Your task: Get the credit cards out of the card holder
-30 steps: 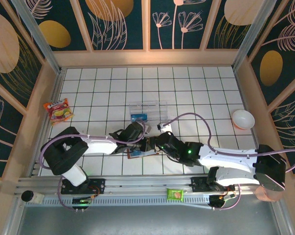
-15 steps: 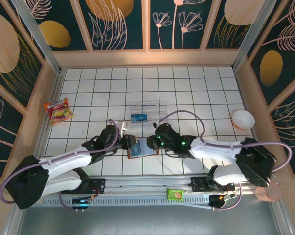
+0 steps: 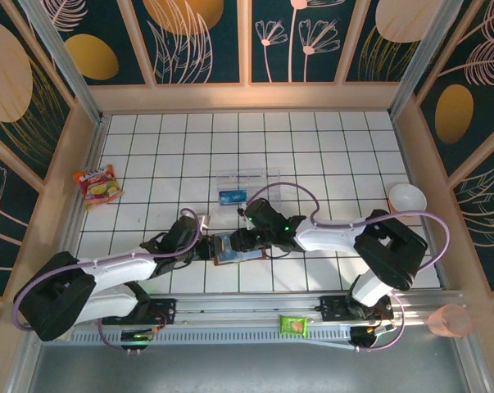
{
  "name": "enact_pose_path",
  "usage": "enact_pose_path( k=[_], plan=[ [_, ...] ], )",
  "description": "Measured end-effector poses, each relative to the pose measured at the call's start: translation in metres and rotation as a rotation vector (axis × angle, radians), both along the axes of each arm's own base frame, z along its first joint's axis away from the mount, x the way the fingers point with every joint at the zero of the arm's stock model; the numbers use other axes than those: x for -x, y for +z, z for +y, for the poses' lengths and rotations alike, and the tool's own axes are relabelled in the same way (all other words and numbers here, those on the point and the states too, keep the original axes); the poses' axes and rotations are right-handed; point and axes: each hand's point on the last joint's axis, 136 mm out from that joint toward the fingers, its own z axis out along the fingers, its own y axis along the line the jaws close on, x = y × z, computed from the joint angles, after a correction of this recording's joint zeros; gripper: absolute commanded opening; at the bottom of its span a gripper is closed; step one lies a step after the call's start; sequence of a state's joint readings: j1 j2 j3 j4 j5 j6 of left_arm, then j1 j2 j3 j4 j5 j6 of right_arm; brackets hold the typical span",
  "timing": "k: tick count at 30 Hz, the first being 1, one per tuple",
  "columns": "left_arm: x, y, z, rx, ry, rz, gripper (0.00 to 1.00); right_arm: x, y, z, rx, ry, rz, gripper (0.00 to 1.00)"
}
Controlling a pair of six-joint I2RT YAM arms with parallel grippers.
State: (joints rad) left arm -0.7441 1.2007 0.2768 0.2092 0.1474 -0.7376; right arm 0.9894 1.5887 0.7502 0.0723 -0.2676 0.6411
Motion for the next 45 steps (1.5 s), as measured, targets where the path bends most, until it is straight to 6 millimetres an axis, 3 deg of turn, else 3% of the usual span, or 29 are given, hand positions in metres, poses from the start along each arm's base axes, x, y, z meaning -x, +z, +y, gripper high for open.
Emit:
enact_pose_path(
  k=[14,30,35,45],
  plan=[
    [-0.002,-0.005,0.004,-0.032,0.004,-0.012,0.22,-0.010,-0.019,-0.004,0.025,-0.061,0.078,0.19],
    [-0.005,-0.005,0.000,-0.025,-0.004,-0.024,0.19,-0.013,-0.027,0.000,0.023,-0.076,0.104,0.19],
    [-0.006,-0.004,0.000,-0.020,-0.003,-0.025,0.18,-0.013,-0.030,0.000,0.026,-0.079,0.116,0.13],
    [-0.007,-0.004,0.000,-0.018,-0.001,-0.028,0.18,-0.014,-0.033,0.000,0.122,-0.121,0.041,0.10]
  ],
)
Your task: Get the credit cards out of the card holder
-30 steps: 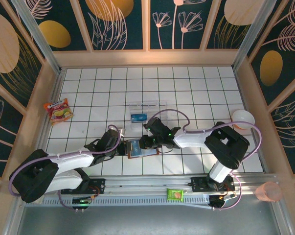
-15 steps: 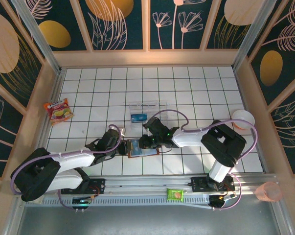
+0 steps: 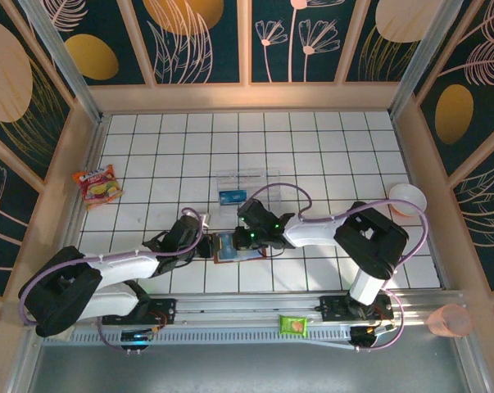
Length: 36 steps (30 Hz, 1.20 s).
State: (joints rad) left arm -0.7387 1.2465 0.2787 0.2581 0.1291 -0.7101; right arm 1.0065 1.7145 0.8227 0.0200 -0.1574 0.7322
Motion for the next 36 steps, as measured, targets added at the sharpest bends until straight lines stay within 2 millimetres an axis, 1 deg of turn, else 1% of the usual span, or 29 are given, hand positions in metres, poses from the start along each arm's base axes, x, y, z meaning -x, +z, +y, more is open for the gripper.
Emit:
enact_pose_path(
  k=[9,13,17,20,24,27,30,33,36],
  plan=[
    [-0.001,0.001,0.000,0.001,0.002,-0.001,0.17,-0.001,0.002,-0.004,0.125,-0.032,-0.112,0.11],
    [-0.001,0.001,0.000,0.000,0.003,-0.001,0.17,-0.004,-0.001,-0.013,0.177,-0.054,-0.134,0.14],
    [0.000,0.003,0.002,-0.006,0.002,0.003,0.19,-0.006,0.001,-0.016,0.192,-0.064,-0.155,0.18],
    [0.000,0.012,0.002,0.006,0.002,-0.011,0.20,-0.008,0.012,-0.016,0.176,-0.064,-0.177,0.21],
    [-0.003,0.029,-0.004,0.046,-0.005,-0.043,0.20,-0.008,0.035,-0.009,0.104,-0.042,-0.196,0.29],
    [-0.004,0.031,-0.008,0.058,-0.015,-0.036,0.20,-0.007,0.043,-0.004,0.027,-0.018,-0.168,0.33],
    [-0.004,0.028,-0.007,0.052,-0.012,-0.027,0.28,-0.010,0.040,-0.007,-0.011,-0.016,-0.127,0.35],
    [-0.005,0.033,-0.006,0.060,-0.001,-0.037,0.36,-0.009,0.038,-0.007,-0.038,-0.003,-0.091,0.36],
    [-0.007,0.041,-0.005,0.077,0.013,-0.059,0.38,-0.005,0.036,0.001,-0.068,0.023,-0.067,0.36]
  ],
)
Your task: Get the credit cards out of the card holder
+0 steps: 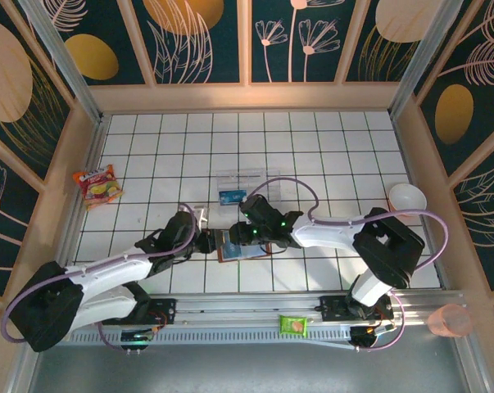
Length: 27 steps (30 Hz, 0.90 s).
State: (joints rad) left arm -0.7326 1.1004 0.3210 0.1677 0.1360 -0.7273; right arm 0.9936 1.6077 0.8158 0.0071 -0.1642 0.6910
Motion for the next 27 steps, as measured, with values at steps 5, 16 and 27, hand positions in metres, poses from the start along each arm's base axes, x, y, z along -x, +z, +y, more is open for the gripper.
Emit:
enact_pose_path(
  k=[5,16,27],
  plan=[
    [0.000,0.001,0.003,0.003,0.016,-0.010,0.38,0.004,-0.007,0.004,-0.006,0.021,0.027,0.36],
    [0.003,-0.001,0.008,-0.005,0.026,-0.008,0.37,0.007,-0.025,0.003,0.023,0.017,0.069,0.35],
    [0.002,0.000,0.009,-0.007,0.032,-0.014,0.36,0.006,-0.029,-0.002,0.123,-0.037,-0.012,0.35]
  ],
)
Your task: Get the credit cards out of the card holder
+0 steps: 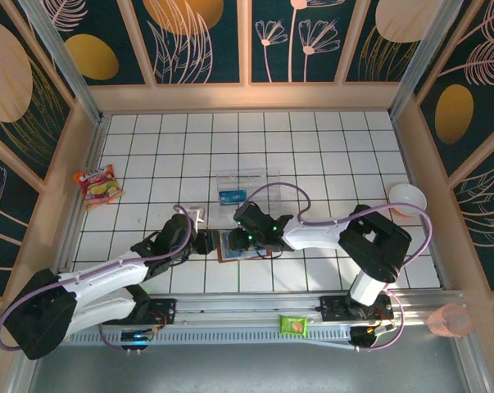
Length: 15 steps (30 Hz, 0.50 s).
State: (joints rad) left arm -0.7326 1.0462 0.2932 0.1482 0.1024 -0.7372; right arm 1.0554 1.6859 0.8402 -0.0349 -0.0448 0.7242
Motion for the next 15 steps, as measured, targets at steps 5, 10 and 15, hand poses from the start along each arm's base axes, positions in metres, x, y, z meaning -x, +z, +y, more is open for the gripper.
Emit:
enact_pose_path(
  k=[5,10,15],
  plan=[
    [0.000,0.000,0.001,-0.003,0.003,0.000,0.32,0.004,0.003,-0.004,0.053,-0.007,-0.057,0.36],
    [0.003,0.000,-0.002,0.004,-0.017,0.009,0.20,0.000,0.028,-0.003,0.018,-0.009,-0.119,0.34],
    [0.003,-0.003,-0.016,0.012,-0.056,0.034,0.12,-0.012,0.044,-0.009,-0.030,-0.017,-0.130,0.31]
  ],
)
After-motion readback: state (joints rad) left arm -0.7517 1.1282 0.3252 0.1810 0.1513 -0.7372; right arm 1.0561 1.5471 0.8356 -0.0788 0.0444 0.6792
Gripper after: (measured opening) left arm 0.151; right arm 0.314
